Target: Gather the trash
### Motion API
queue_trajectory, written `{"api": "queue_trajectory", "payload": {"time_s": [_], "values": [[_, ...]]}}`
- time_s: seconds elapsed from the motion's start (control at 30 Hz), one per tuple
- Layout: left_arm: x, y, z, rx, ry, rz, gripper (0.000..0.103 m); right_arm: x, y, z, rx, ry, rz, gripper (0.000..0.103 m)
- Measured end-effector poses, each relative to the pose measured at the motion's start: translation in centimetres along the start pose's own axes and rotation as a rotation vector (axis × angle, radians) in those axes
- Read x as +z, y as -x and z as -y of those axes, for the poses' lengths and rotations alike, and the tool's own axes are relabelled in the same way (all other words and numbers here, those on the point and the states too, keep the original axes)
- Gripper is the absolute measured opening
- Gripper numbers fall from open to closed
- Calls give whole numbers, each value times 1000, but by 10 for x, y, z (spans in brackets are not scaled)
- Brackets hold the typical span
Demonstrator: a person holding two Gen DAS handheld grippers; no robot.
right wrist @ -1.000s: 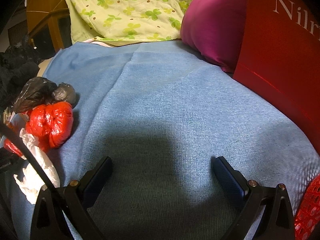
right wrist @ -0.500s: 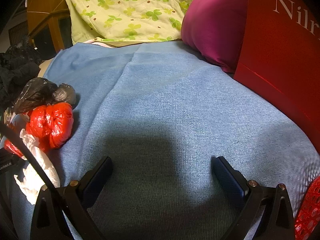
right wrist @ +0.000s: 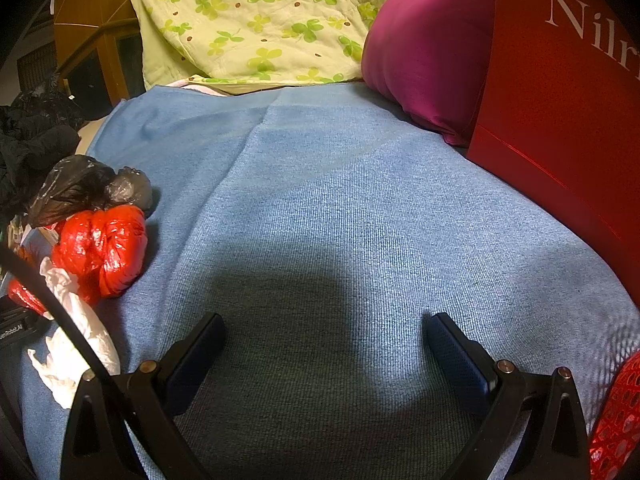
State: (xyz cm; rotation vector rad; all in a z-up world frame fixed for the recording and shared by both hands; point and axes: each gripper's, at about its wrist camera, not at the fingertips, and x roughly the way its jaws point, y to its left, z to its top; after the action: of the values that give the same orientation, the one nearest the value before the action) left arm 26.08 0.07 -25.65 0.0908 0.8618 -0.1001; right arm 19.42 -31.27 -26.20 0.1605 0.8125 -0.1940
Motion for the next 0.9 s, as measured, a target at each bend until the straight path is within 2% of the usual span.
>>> {"api": "queue_trajectory", "payload": {"time_s": [0.9], "values": [[0, 0, 0, -1, 0, 0, 103, -1, 1, -1, 5, -6, 1, 103]]}}
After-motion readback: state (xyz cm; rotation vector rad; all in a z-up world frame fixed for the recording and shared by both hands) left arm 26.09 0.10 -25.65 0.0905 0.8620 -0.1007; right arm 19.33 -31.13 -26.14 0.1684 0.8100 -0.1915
